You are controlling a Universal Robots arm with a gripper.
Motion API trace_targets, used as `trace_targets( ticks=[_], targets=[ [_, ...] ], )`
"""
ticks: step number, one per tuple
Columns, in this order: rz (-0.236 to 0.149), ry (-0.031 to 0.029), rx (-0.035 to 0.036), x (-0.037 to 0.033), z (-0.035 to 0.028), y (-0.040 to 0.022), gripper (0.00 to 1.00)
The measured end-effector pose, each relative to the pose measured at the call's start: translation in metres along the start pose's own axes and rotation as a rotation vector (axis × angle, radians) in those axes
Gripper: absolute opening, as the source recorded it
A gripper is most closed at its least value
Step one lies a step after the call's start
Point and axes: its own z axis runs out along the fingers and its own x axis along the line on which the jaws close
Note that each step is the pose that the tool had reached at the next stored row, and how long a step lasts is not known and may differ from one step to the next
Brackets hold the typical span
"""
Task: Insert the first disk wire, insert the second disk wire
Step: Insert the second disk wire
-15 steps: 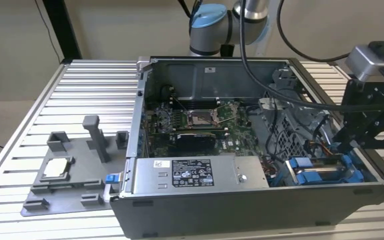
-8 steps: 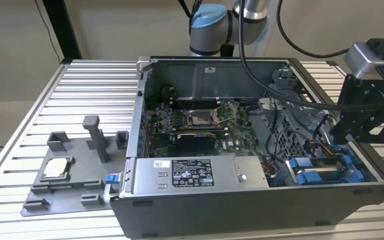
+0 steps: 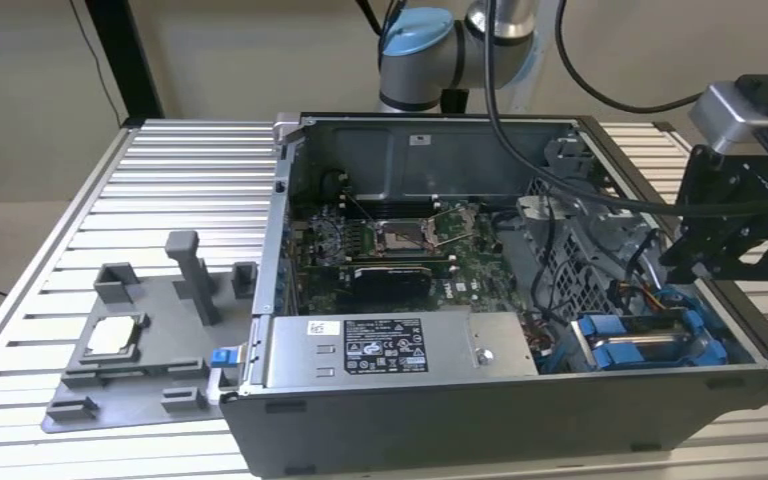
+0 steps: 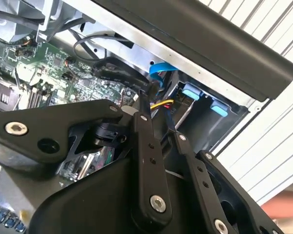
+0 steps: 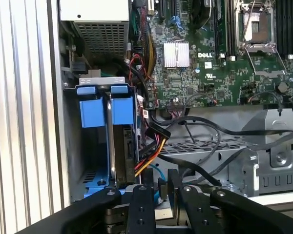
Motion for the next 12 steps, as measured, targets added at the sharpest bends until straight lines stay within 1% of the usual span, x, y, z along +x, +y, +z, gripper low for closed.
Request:
trace_targets(
  ticks=[3, 7, 12],
  targets=[
    [-0.012, 0.0012, -0.0016, -0.0006, 0.0012, -0.0041, 1.0],
    [-0.022, 0.0014, -0.003, -0.0018, 0.0018, -0.0095, 1.0],
    [-0.022, 0.0015, -0.003, -0.0022, 0.0017, -0.0099, 1.0]
  ],
)
